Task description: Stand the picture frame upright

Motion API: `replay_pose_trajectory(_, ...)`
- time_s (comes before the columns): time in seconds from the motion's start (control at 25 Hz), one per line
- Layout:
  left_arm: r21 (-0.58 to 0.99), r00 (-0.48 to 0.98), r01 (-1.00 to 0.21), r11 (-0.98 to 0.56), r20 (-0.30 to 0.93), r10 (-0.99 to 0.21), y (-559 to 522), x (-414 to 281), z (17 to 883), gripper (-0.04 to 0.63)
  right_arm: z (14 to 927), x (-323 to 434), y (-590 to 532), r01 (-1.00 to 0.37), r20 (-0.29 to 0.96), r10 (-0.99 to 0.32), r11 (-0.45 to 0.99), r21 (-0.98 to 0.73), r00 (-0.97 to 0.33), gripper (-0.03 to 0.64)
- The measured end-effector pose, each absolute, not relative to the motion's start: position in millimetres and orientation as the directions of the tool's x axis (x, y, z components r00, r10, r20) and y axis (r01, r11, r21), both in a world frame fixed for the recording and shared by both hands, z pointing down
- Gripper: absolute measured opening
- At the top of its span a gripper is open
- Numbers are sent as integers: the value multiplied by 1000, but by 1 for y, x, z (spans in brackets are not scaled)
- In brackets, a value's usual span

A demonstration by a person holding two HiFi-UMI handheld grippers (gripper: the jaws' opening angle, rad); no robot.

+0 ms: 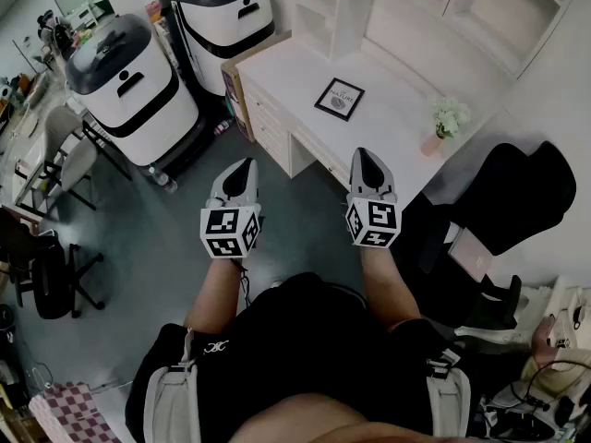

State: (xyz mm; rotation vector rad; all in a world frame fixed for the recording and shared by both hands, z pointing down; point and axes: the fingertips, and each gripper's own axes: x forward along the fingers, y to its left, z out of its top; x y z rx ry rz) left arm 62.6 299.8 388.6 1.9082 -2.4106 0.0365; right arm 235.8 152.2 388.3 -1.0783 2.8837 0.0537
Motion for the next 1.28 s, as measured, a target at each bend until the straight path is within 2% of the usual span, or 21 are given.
replay_pose_trajectory(0.44, 22, -215, -976, 217, 68, -974, 312, 62, 391, 17, 385, 229, 166, -654, -88, -651, 757, -2, -754, 0)
replay_pose_trajectory(0.92, 33, -170, -984, 172, 72, -983, 332, 20, 401, 17, 390, 193, 189, -690, -80, -687, 724, -1, -722, 0)
replay_pose_trajectory(1.28, 54, -187, -980, 191, 73, -980, 333, -13, 411, 17, 399, 169, 181, -696, -68, -694, 718, 7, -716, 0)
